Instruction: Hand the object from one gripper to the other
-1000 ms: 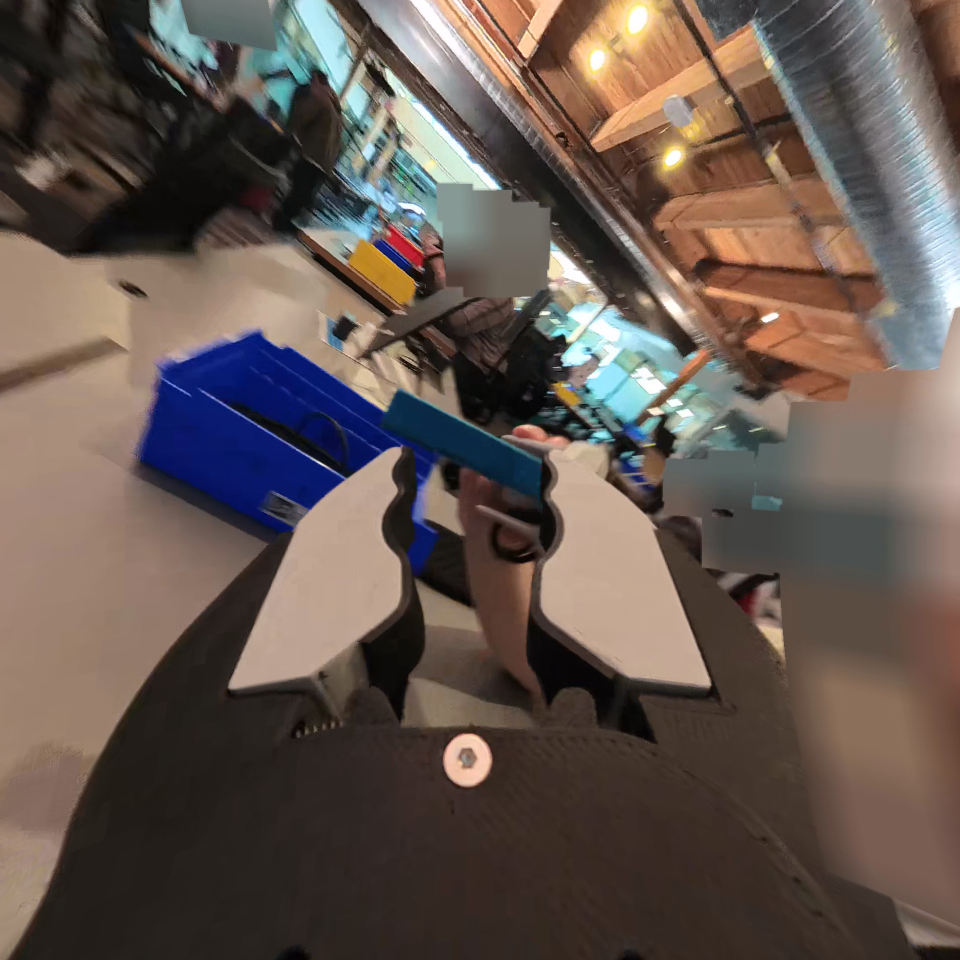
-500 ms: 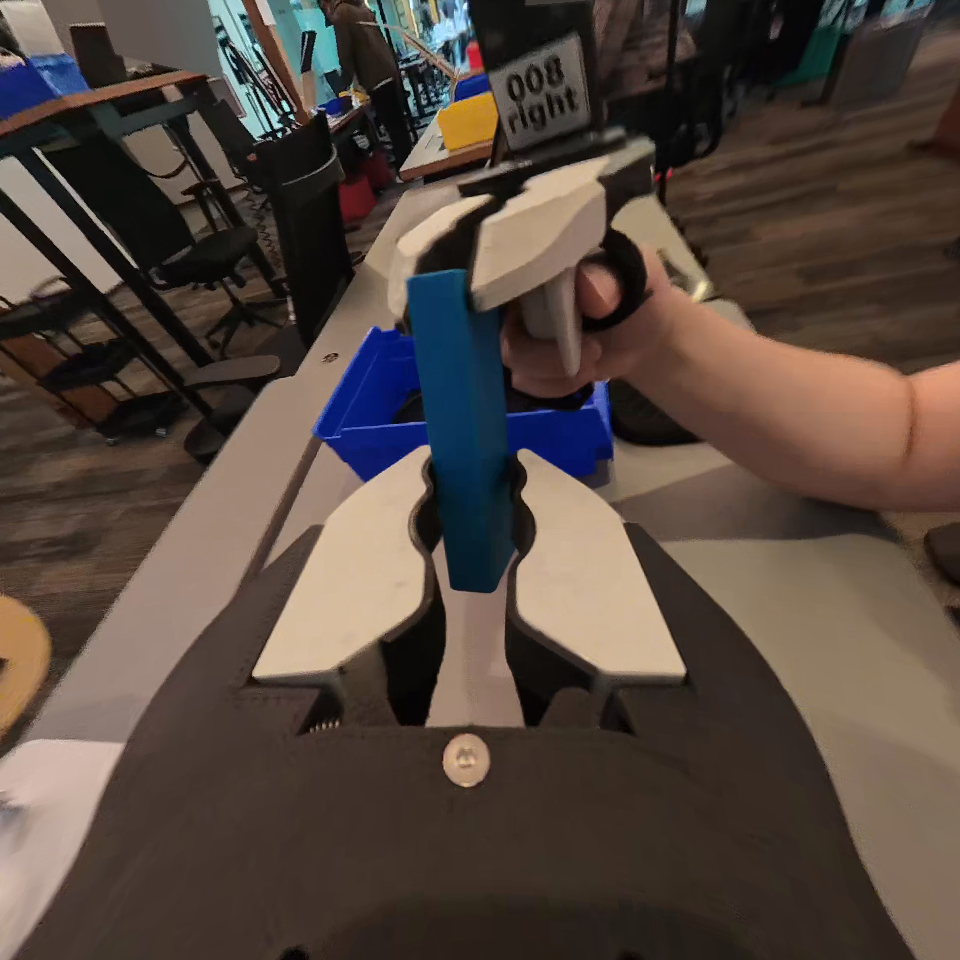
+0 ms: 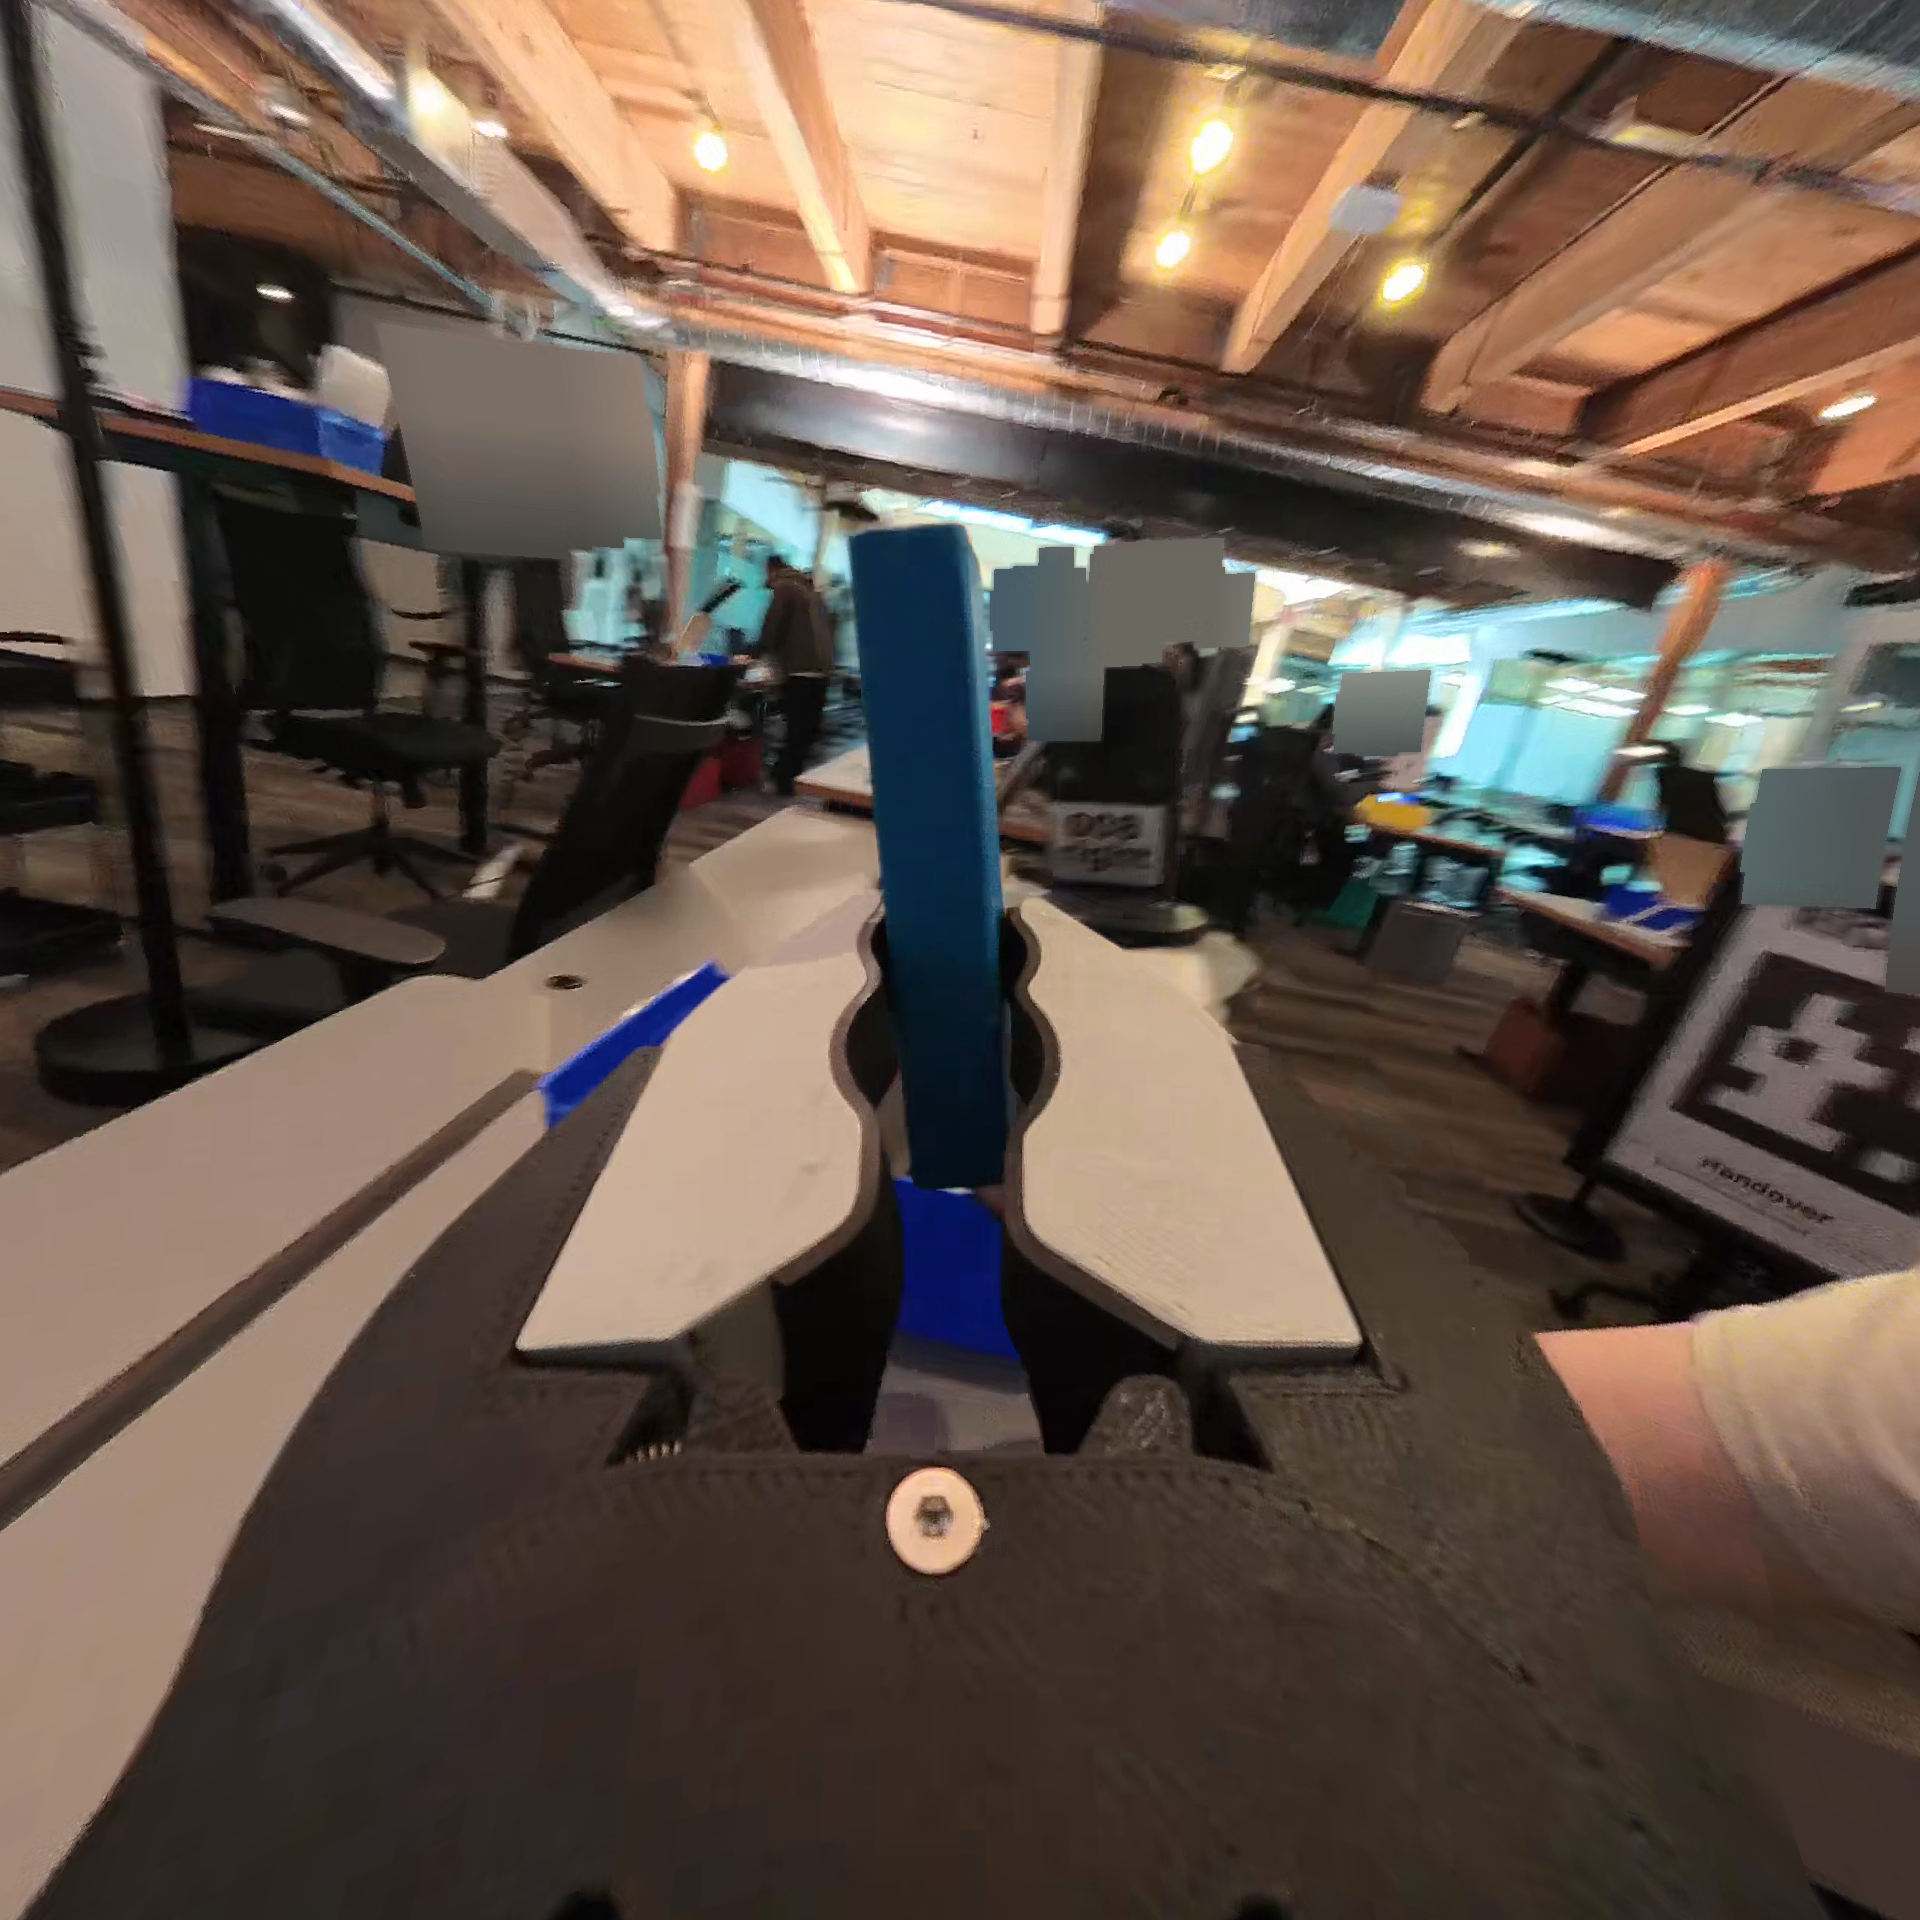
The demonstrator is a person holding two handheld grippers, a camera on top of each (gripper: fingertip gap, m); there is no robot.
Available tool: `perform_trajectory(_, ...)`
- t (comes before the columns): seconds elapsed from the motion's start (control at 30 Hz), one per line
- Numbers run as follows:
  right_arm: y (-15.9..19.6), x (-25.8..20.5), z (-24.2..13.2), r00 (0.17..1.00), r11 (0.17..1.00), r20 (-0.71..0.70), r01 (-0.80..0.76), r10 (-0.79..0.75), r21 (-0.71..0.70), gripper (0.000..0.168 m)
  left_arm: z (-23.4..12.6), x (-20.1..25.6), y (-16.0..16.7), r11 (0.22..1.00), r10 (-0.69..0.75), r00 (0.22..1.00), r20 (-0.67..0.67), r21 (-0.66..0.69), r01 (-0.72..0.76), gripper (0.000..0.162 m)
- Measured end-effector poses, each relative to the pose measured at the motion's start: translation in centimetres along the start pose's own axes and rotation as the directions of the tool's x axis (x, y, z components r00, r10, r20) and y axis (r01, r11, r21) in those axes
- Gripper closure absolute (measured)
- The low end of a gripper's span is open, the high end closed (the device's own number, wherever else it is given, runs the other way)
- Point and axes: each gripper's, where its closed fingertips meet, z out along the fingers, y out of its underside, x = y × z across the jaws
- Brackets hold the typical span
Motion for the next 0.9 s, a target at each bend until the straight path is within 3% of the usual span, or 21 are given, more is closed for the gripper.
perform_trajectory(0.07, 1.1, -0.7, 0.7, 0.997, 0.999, 0.077, 0.004, 0.000, -0.050, 0.168, 0.4, 1.3, 0.4, 0.996, -0.092, 0.990, -0.110, -0.033, 0.089, 0.144)
perform_trajectory(0.17, 0.8, -1.9, 0.6, 0.977, 0.997, 0.200, -0.074, 0.078, -0.026, 0.168, 0.3, 0.6, 0.7, 0.998, -0.058, 0.996, -0.070, -0.042, 0.055, 0.144)
perform_trajectory(0.27, 0.5, -1.5, -0.2, 0.982, 0.997, 0.172, -0.082, 0.082, -0.010, 0.168, 0.1, 0.0, 0.9, 0.997, -0.054, 0.997, -0.050, -0.062, 0.051, 0.144)
perform_trajectory(0.37, -0.6, -0.4, -0.8, 0.995, 0.997, 0.079, -0.068, 0.065, 0.035, 0.127, -0.2, -0.5, 0.4, 0.998, -0.063, 0.997, -0.039, -0.027, 0.062, 0.145)
perform_trajectory(0.4, -1.4, -0.3, -0.9, 0.997, 0.995, 0.063, -0.060, 0.055, 0.086, 0.120, -0.3, -0.5, 0.4, 0.998, -0.061, 0.997, -0.045, -0.034, 0.059, 0.145)
perform_trajectory(0.47, -2.4, 0.0, -0.8, 0.996, 0.984, 0.037, -0.080, 0.075, 0.160, 0.120, -0.2, -0.2, 0.5, 0.998, -0.061, 0.996, -0.067, -0.031, 0.059, 0.145)
perform_trajectory(0.63, -1.2, 0.5, 0.1, 0.992, 0.987, 0.041, -0.125, 0.122, 0.098, 0.120, 0.5, -0.4, 1.9, 0.991, -0.115, 0.990, -0.085, -0.077, 0.109, 0.144)
perform_trajectory(0.77, -3.3, -0.3, -1.2, 0.985, 0.962, 0.105, -0.161, 0.140, 0.220, 0.120, 0.2, -1.0, 1.6, 0.990, -0.127, 0.990, -0.062, -0.065, 0.123, 0.145)
perform_trajectory(0.9, -0.7, 0.8, -0.1, 0.987, 0.983, 0.041, -0.159, 0.156, 0.089, 0.120, -0.2, -0.5, -0.1, 0.980, -0.188, 0.974, -0.123, 0.049, 0.195, 0.145)
